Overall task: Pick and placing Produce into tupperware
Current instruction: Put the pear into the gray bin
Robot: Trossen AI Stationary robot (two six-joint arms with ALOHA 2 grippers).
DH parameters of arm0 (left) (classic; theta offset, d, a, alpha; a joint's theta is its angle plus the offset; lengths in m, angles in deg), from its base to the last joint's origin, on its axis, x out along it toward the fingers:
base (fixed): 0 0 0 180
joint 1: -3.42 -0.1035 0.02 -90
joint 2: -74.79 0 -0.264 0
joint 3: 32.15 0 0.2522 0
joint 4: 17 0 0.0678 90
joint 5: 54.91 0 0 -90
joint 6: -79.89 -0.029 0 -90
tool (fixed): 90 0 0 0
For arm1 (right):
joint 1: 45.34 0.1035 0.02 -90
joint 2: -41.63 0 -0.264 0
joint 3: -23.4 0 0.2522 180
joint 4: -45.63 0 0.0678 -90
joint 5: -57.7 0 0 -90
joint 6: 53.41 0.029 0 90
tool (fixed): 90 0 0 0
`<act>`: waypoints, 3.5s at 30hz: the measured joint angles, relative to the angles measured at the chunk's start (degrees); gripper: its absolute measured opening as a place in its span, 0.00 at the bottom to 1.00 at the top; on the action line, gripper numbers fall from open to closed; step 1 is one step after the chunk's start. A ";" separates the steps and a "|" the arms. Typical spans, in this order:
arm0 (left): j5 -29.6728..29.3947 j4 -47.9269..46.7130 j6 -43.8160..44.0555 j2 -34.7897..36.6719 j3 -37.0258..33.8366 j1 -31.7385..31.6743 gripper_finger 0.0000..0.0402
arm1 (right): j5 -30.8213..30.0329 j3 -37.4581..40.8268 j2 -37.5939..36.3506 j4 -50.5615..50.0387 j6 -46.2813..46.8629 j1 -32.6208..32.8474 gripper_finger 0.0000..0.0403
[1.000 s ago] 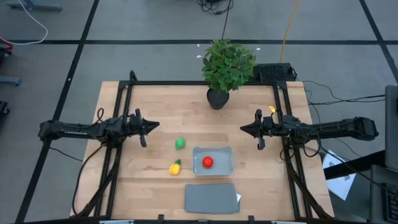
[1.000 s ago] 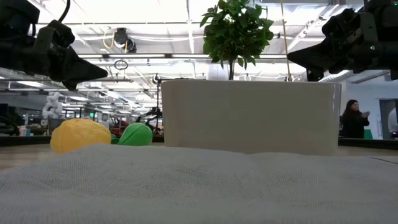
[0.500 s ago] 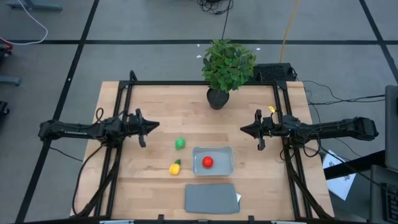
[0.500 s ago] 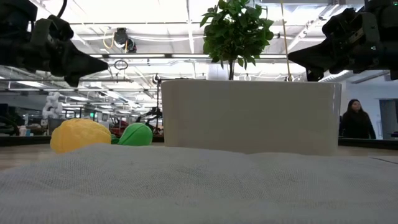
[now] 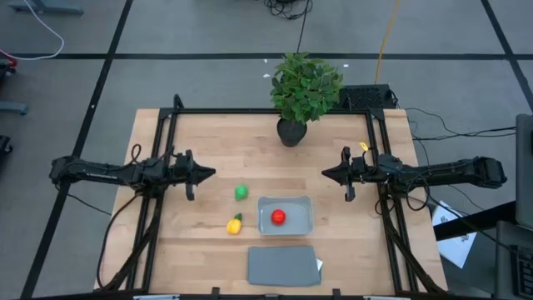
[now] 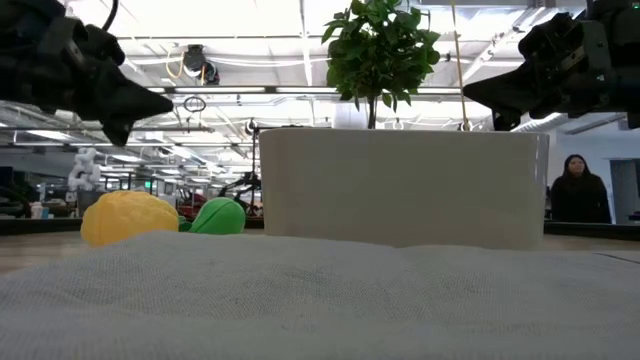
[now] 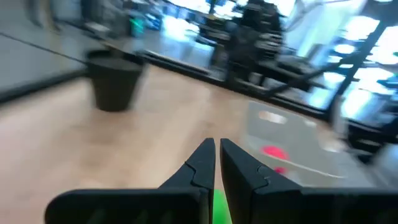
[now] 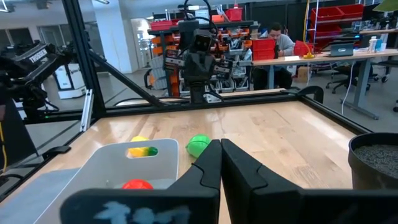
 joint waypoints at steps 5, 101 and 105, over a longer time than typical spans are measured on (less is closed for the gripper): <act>3.29 -3.50 4.61 -7.16 4.67 4.11 0.06 | 0.00 0.01 0.00 -0.01 0.00 0.00 0.00; 6.51 -44.26 29.42 -67.28 52.54 -2.83 0.91 | 0.00 0.02 0.06 -2.12 -1.66 -0.04 0.00; 5.79 -44.28 29.80 -67.28 52.54 -2.35 0.91 | 0.01 0.02 0.06 -2.12 -1.60 -0.04 0.00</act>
